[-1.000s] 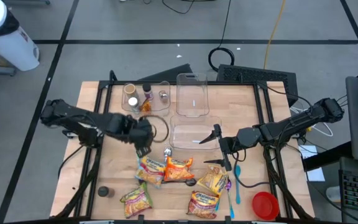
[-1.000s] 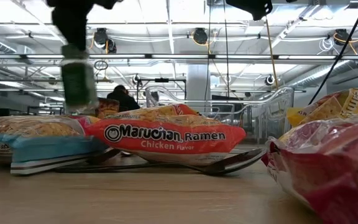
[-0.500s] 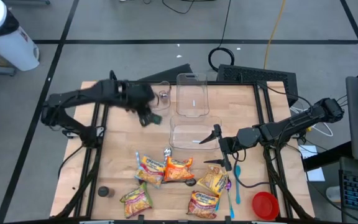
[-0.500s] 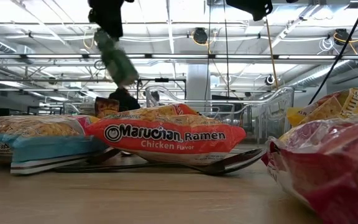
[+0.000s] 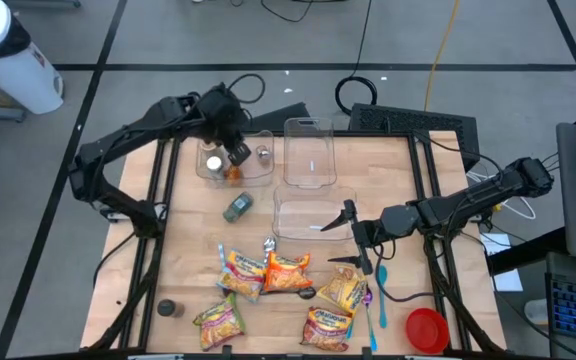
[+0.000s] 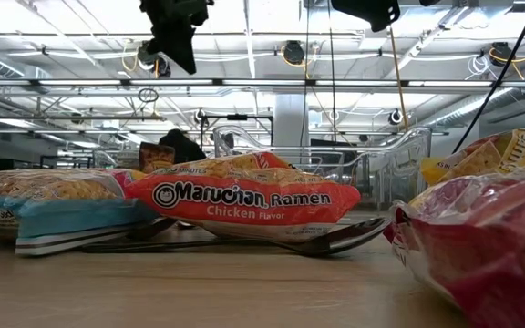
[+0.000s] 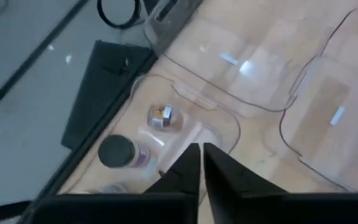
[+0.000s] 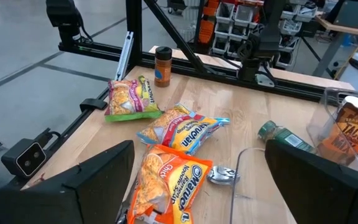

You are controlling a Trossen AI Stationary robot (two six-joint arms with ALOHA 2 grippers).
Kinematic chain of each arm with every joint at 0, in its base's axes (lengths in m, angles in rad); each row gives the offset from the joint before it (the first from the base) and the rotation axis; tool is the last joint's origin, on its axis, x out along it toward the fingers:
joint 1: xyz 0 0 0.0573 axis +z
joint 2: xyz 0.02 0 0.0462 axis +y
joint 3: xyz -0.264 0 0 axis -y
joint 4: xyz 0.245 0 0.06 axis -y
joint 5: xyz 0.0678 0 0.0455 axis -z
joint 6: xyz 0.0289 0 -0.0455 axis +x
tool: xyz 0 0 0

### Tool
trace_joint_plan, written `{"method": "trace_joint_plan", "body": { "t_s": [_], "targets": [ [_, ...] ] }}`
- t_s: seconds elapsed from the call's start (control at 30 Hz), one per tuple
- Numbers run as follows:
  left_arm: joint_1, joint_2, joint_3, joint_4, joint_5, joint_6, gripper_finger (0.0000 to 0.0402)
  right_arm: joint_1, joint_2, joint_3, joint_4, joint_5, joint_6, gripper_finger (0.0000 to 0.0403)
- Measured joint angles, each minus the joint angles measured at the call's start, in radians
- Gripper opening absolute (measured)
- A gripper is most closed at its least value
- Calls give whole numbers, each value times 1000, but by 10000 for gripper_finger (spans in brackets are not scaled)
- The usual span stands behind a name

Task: Pick & Place Food Item
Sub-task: Put the green seasoning bottle into the top left transparent container

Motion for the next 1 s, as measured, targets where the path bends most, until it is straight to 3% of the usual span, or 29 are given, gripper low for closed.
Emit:
{"method": "trace_joint_plan", "body": {
  "t_s": [0.13, 0.27, 0.57, 0.77, 1.0],
  "targets": [
    [-11, 1, -35, -81, 9, -63, 66, 0, 0, 0, -5, 1, 3, 357],
    [-71, -2, -152, -144, -8, -174, 127, 0, 0, 0, -5, 1, 2, 357],
    [-323, -24, -489, 20, -62, -455, 268, 0, 0, 0, -5, 1, 0, 357],
    [-482, -39, -586, 128, -214, -648, 308, -2, 0, 0, -4, 1, 0, 357],
    [-554, -35, -706, 250, -239, -816, 319, -2, 0, 0, -4, 1, 3, 357]
  ]
}}
